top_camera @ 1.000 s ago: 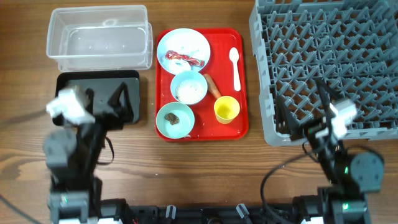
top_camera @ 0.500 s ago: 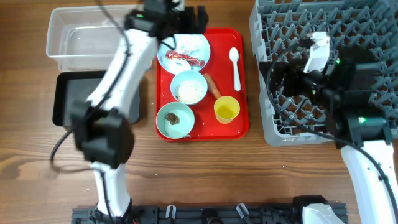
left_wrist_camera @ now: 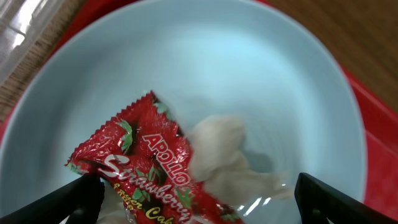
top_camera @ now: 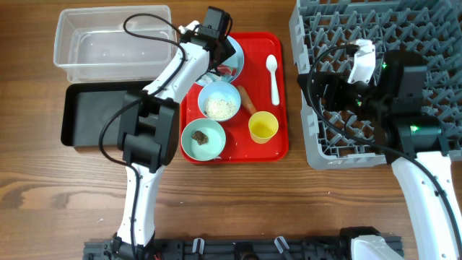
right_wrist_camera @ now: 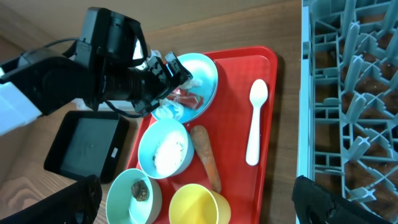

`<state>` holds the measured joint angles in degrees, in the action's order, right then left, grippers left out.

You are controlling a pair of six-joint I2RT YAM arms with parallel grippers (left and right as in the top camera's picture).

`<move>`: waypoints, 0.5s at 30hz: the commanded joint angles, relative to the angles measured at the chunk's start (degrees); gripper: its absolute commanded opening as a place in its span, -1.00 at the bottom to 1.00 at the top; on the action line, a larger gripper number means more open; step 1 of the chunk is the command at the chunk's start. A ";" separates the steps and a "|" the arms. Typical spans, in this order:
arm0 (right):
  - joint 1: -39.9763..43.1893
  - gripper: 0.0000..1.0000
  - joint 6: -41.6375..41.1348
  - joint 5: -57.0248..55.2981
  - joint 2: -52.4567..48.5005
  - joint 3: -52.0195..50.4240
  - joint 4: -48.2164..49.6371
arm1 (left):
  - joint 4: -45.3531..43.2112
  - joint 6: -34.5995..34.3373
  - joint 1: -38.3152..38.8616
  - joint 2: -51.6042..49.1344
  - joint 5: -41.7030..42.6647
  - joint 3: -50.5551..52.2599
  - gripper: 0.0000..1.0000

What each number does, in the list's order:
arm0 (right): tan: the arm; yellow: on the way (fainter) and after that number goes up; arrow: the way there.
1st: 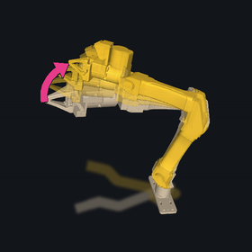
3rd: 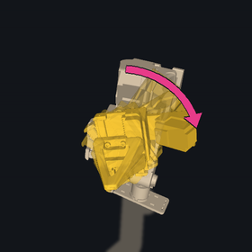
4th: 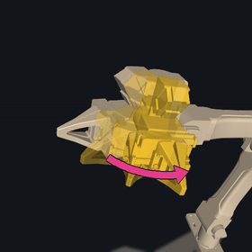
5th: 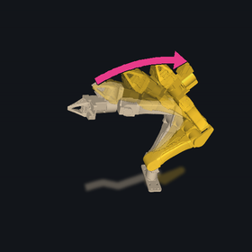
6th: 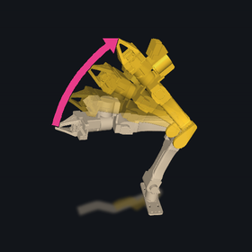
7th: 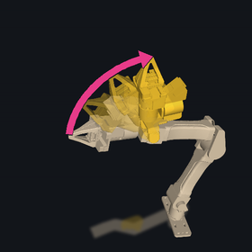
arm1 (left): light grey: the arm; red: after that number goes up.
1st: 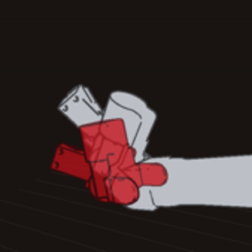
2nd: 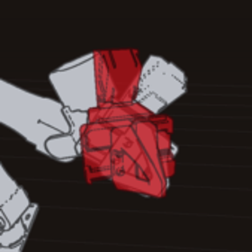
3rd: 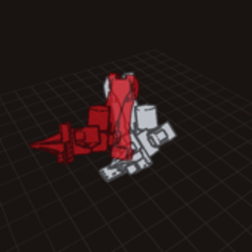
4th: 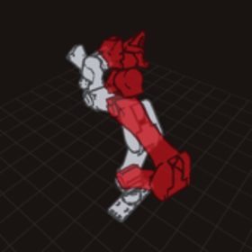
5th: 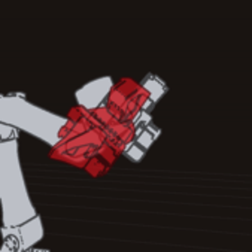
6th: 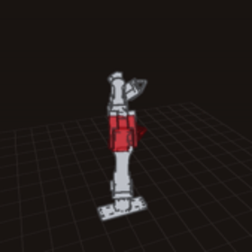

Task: Sort waste into correct bins and load items into the dishwasher rack
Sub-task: 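Grasp the light-blue plate with the left gripper, then tip the plate over the clear bin to drop wrapper and tissue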

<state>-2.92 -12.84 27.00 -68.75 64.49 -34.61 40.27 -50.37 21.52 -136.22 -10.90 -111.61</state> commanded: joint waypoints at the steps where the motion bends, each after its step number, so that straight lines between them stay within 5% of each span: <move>1: -0.28 1.00 -0.83 0.96 -1.18 0.74 -0.20 | -0.17 -1.53 0.61 -2.82 -1.16 -0.35 0.98; 3: -0.28 1.00 -0.85 0.96 -1.81 0.74 -0.20 | -0.17 -1.51 0.61 -3.61 -1.16 -0.35 0.55; 4: -0.28 0.99 -0.85 0.96 -1.99 0.74 -0.20 | -0.17 -1.51 0.61 -3.61 -1.16 -0.35 -0.21; 7: -0.28 0.99 -0.87 0.96 -2.29 0.74 -0.20 | -0.17 -1.49 0.61 -3.61 -1.18 -0.35 -0.92; 15: -0.28 0.99 -0.85 0.96 -2.29 0.74 -0.15 | -0.83 8.02 -0.28 8.24 0.52 -0.39 -0.92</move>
<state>-2.92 -13.26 27.00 -70.46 64.49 -34.74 39.88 -46.68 21.80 -136.79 -10.94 -111.61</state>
